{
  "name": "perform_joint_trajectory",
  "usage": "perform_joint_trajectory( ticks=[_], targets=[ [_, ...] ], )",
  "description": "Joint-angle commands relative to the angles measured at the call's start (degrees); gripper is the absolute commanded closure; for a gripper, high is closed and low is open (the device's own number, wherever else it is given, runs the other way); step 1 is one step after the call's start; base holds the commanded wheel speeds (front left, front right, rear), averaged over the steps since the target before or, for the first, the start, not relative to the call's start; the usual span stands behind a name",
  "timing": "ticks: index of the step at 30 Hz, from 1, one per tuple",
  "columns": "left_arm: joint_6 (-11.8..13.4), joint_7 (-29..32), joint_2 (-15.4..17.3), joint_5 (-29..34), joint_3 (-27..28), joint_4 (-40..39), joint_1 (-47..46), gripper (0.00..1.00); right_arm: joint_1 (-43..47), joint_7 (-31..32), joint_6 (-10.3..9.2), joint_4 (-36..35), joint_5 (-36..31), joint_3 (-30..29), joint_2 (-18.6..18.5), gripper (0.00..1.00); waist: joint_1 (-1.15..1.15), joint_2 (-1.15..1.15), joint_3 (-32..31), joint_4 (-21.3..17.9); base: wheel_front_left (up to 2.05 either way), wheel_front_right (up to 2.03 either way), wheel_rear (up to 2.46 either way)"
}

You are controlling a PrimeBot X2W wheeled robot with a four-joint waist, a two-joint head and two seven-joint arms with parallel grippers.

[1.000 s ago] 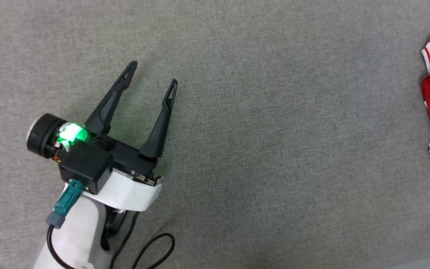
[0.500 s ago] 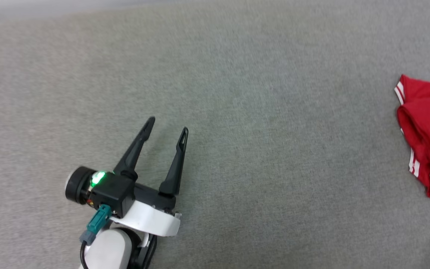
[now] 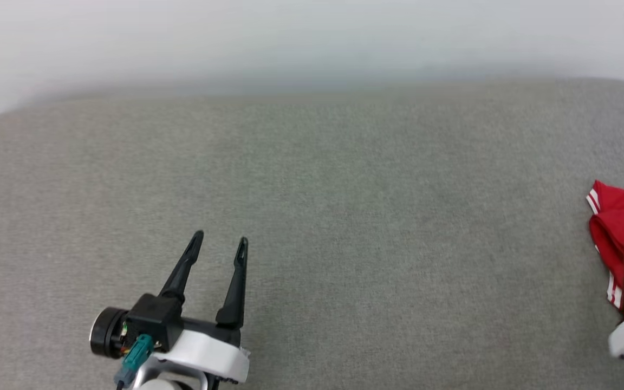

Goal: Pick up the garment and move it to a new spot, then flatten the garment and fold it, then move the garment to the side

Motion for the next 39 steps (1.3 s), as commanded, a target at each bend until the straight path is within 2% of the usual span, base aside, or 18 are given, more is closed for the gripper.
perform_joint_trajectory(
  ticks=[1, 7, 17, 27, 39],
  targets=[
    [0.4, -0.3, 0.0, -0.2, 0.4, 0.2, 1.0, 0.00, 1.6, 0.3, -0.05, -1.4, 0.3, 1.1, 0.6, 0.00, 0.02, 0.00, -2.0, 1.4, 0.00, 0.00, 0.00],
    [1.8, -0.3, 0.8, -0.6, 2.0, 2.2, 3.6, 0.00, 7.0, 1.5, -0.05, -7.6, 1.1, 7.8, 3.4, 0.00, 0.02, 0.00, -5.2, 2.2, 0.00, 0.00, 0.00],
    [3.3, -0.3, 1.8, -0.8, 4.7, 5.0, 6.1, 0.00, 14.1, 2.3, -0.05, -18.2, 0.8, 17.1, 5.1, 0.00, 0.02, 0.00, -8.7, 2.8, 0.00, 0.00, 0.00],
    [3.0, -0.3, 1.0, 0.3, 5.5, 5.5, 8.1, 0.00, 19.4, 4.2, -0.05, -25.4, -0.6, 17.5, 5.6, 0.00, 0.02, 0.00, -10.2, 2.3, 0.00, 0.00, 0.00],
    [1.5, -0.3, 0.4, 0.9, 6.0, 6.9, 7.1, 0.00, 18.3, 4.6, -0.05, -25.9, 0.2, 18.2, 5.7, 0.00, 0.02, 0.00, -10.4, 2.2, 0.00, 0.00, 0.00]
  ],
)
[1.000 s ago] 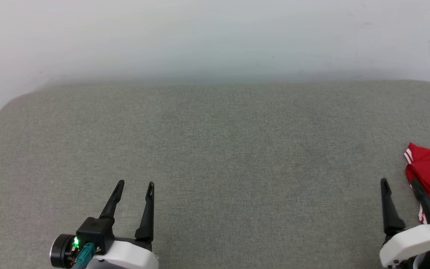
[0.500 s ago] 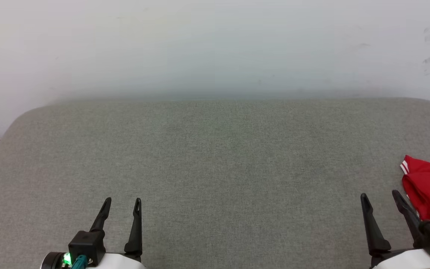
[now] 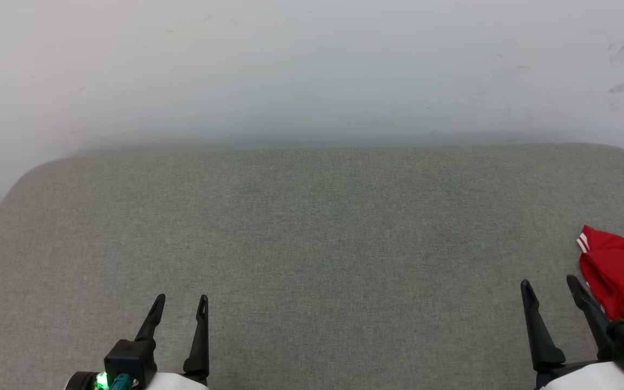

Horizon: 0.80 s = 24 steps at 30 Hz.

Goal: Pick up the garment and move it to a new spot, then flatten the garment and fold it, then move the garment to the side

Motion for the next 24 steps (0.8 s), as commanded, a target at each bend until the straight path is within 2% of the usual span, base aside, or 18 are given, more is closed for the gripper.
perform_joint_trajectory(
  ticks=[1, 12, 13, 16, 24],
  targets=[
    [-0.3, -0.1, -0.1, 0.3, 0.2, 0.3, -0.7, 0.00, -0.5, 0.0, -0.05, 0.1, 0.5, 0.0, 0.2, 0.00, 0.00, 0.00, 0.0, 0.1, 0.00, 0.00, 0.00],
    [-1.1, -0.1, -0.5, 0.8, 1.0, 0.6, -0.9, 0.00, -1.1, -0.6, -0.05, 0.5, 0.8, 0.0, 0.2, 0.00, 0.00, 0.00, 0.0, 0.4, 0.00, 0.00, 0.00],
    [-0.9, 0.0, -0.4, 0.5, 0.9, 0.5, -0.5, 1.00, -0.4, -0.4, 0.00, 0.5, 0.4, 0.0, 0.0, 1.00, 0.00, 0.00, 0.0, 0.4, 0.00, 0.00, 0.00],
    [-1.2, 0.3, -0.5, -0.3, 1.1, 1.5, -0.4, 1.00, 0.1, -0.5, 0.00, 1.4, 1.2, 0.3, 0.0, 1.00, 0.00, 0.00, 0.0, 0.4, 0.00, 0.00, 0.00],
    [-2.1, 2.9, -1.1, -9.5, 2.7, 2.2, -1.7, 1.00, -1.9, -0.5, 0.00, 4.1, 11.8, 0.6, -0.6, 1.00, 0.00, 0.00, 0.2, 0.4, 0.00, 0.00, 0.00]
  ],
)
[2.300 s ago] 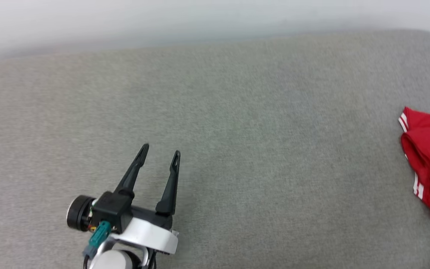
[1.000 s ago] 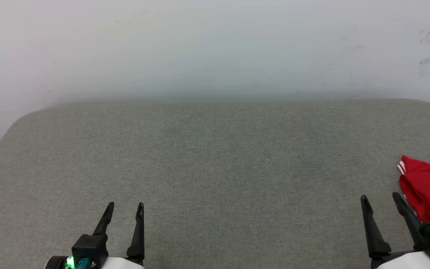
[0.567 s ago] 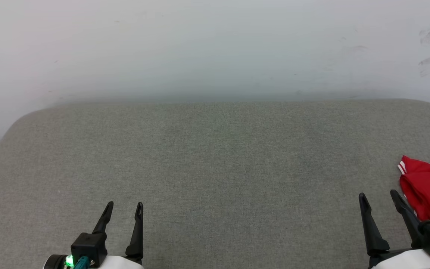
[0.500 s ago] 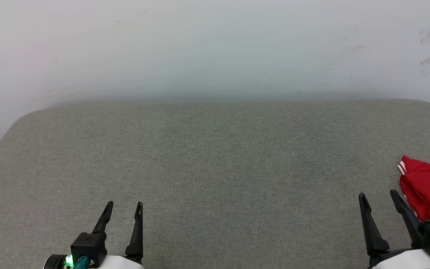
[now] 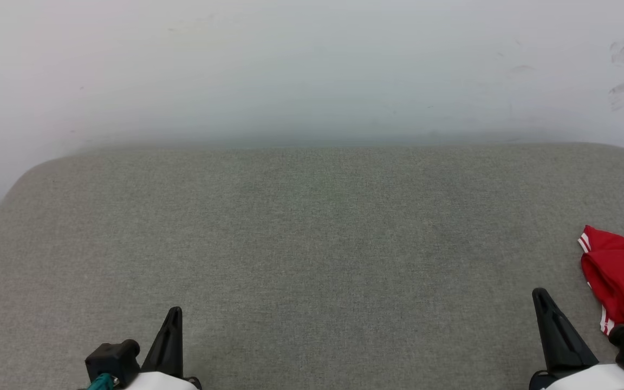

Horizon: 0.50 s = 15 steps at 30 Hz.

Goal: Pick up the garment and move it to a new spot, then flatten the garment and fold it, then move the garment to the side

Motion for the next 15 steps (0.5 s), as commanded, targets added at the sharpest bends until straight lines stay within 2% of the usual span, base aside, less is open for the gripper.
perform_joint_trajectory(
  ticks=[1, 15],
  targets=[
    [-0.4, 0.7, -0.1, -3.1, 0.8, -0.7, -2.0, 1.00, -2.1, -0.2, 0.00, 0.1, 3.6, 0.1, -0.6, 1.00, 0.00, 0.00, 0.0, 0.0, 0.00, 0.00, 0.00],
    [-1.7, 3.9, -0.9, -15.7, 2.7, -0.1, -3.5, 1.00, -4.9, -0.1, -0.01, 4.3, 17.7, 0.6, -1.3, 1.00, 0.00, 0.00, 0.3, 0.0, 0.00, 0.00, 0.00]
  ],
)
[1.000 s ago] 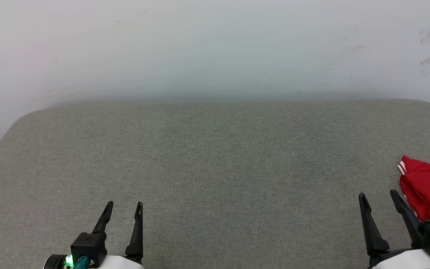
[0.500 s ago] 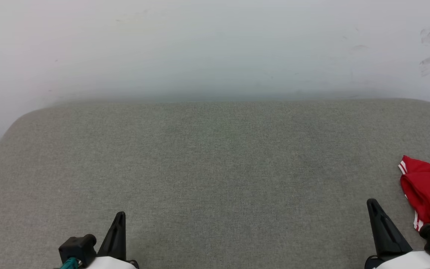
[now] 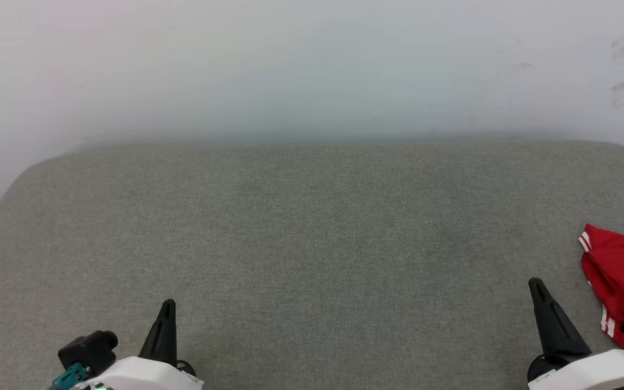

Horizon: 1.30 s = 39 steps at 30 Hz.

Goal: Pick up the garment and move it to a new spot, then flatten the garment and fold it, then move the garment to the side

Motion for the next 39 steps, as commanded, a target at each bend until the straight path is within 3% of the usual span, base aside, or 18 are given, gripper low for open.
perform_joint_trajectory(
  ticks=[1, 39],
  targets=[
    [-0.3, 0.4, 0.0, -1.9, 0.5, -0.6, -1.7, 1.00, -1.6, -0.1, -0.01, -0.2, 2.2, 0.1, -0.6, 1.00, 0.00, 0.00, 0.0, 0.0, 0.00, 0.00, 0.00],
    [-3.2, 7.7, -1.8, -29.7, 5.2, 1.0, -5.2, 1.00, -7.6, 0.9, -0.01, 8.7, 32.4, 0.0, -1.1, 1.00, 0.00, 0.00, 0.9, 0.0, 0.00, 0.00, 0.00]
  ],
)
